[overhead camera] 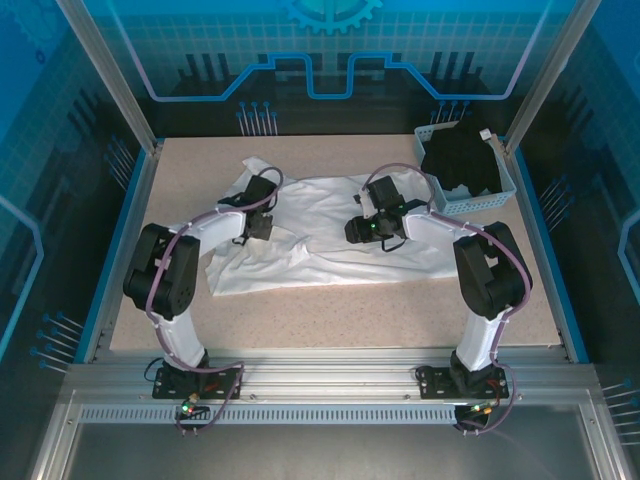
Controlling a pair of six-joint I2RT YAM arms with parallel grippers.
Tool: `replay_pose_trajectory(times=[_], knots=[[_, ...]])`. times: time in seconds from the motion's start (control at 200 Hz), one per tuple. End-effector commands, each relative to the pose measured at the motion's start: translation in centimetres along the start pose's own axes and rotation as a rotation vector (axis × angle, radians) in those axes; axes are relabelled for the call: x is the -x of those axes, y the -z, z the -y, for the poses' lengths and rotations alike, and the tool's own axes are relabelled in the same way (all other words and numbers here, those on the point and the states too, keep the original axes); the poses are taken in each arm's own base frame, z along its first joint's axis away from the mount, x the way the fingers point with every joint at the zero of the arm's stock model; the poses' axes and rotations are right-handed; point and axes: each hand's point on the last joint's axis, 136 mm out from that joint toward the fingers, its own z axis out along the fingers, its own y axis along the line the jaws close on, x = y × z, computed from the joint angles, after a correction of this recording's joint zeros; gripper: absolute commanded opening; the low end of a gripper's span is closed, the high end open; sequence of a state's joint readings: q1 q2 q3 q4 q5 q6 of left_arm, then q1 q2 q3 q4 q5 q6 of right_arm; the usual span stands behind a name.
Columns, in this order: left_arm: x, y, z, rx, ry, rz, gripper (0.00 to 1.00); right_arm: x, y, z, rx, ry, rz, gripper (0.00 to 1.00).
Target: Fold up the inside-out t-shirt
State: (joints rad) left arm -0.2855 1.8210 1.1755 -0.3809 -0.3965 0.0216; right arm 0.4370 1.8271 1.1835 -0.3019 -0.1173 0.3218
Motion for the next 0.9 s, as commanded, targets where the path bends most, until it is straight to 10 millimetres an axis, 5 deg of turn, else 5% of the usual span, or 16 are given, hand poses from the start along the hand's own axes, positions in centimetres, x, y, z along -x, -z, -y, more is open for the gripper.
replay_pose_trajectory(times=[0.0, 0.285, 0.425, 0.645, 0.8, 0.895], knots=[[2.4, -0.1, -0.4, 0.003, 0.001, 0.036, 0.14, -0.1, 0.3, 0.2, 0.009, -0.015, -0.008, 0.46], [4.8, -1.4, -2.4, 0.130, 0.000, 0.046, 0.34, -0.9, 0.6, 0.8, -0.017, -0.014, -0.029, 0.46], [4.8, 1.4, -2.7, 0.088, 0.086, 0.083, 0.44, -1.3, 2.3, 1.5, -0.061, -0.002, -0.015, 0.46], [0.1, 6.7, 1.5, -0.277, 0.312, 0.124, 0.65, -3.4, 6.5, 4.3, -0.187, -0.015, 0.008, 0.49], [-3.8, 6.6, 3.8, -0.443, 0.424, 0.040, 0.70, -6.3, 8.3, 9.8, -0.299, -0.195, -0.025, 0.55], [-4.8, 5.5, 4.1, -0.530, 0.516, -0.009, 0.71, -7.4, 8.0, 12.4, -0.294, -0.312, -0.060, 0.68]])
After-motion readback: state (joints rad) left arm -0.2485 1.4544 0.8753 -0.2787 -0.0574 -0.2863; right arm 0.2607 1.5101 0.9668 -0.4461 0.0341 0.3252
